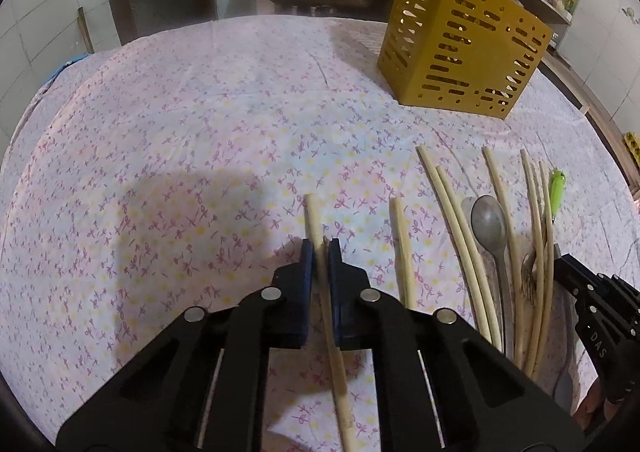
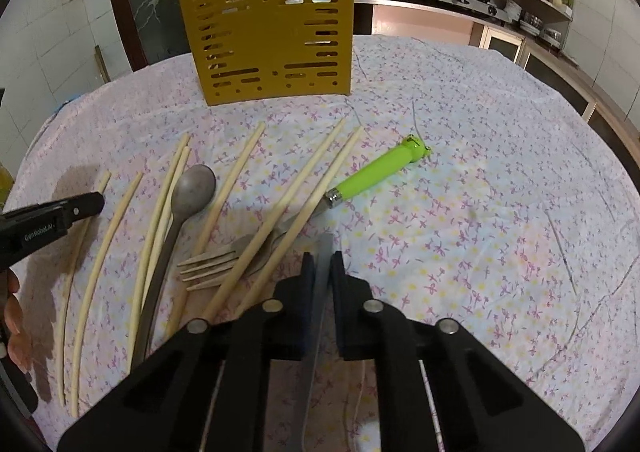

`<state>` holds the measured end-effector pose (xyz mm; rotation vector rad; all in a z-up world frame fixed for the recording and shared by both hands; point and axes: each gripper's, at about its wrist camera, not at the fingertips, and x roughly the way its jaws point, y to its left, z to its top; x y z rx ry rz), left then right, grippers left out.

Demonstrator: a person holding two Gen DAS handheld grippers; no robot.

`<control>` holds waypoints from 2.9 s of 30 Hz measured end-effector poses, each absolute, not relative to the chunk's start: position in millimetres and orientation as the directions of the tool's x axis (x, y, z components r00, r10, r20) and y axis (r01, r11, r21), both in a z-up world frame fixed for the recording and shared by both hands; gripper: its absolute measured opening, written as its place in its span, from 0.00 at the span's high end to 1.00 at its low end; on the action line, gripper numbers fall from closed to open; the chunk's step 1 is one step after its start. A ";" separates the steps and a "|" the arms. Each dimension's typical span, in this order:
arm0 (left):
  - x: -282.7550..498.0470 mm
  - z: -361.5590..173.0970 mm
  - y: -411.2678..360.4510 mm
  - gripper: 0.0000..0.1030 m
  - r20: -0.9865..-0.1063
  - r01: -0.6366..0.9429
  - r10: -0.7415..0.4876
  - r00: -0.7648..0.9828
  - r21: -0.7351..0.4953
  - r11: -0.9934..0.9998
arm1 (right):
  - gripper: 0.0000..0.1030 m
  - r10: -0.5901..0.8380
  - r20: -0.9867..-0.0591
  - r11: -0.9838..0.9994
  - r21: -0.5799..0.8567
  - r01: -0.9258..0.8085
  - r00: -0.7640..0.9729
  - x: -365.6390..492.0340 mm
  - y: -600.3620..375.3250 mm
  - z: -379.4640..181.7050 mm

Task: Organize utensils
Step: 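Close the right tool on the light-blue spoon while the left tool grasps a chopstick, then lift and carry the blue spoon and chopstick over the yellow holder with both tools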

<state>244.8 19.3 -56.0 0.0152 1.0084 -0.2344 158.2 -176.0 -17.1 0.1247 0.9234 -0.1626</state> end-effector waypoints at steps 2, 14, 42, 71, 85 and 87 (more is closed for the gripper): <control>240.2 -54.9 18.4 0.95 -0.834 0.199 -0.180 0.521 -0.086 0.976 | 0.91 -0.081 -0.796 0.979 0.049 0.197 0.600 156.2 -179.4 -16.0; 189.9 2.1 27.9 0.96 -0.685 0.150 -0.153 0.713 -0.064 0.987 | 0.93 -0.105 -0.661 0.980 0.058 0.190 0.743 134.9 -193.4 27.7; 104.1 68.9 36.3 0.96 -0.393 0.035 -0.063 0.917 -0.079 0.996 | 0.93 -0.087 -0.348 0.989 0.082 0.122 0.934 69.8 -201.0 80.5; 251.2 202.0 -32.6 0.96 -0.173 0.182 -0.218 0.961 -0.201 0.963 | 0.93 -0.093 -0.195 0.991 0.081 0.110 0.976 213.9 -228.5 197.2; 341.7 162.3 -85.8 0.96 -0.228 0.218 -0.258 0.939 -0.185 0.958 | 0.93 -0.053 -0.251 0.991 0.103 0.082 0.967 307.5 -233.0 178.1; 353.7 144.3 -91.0 0.96 -0.262 0.206 -0.246 0.933 -0.169 0.964 | 0.93 -0.043 -0.285 0.991 0.107 0.076 0.958 316.5 -234.8 160.3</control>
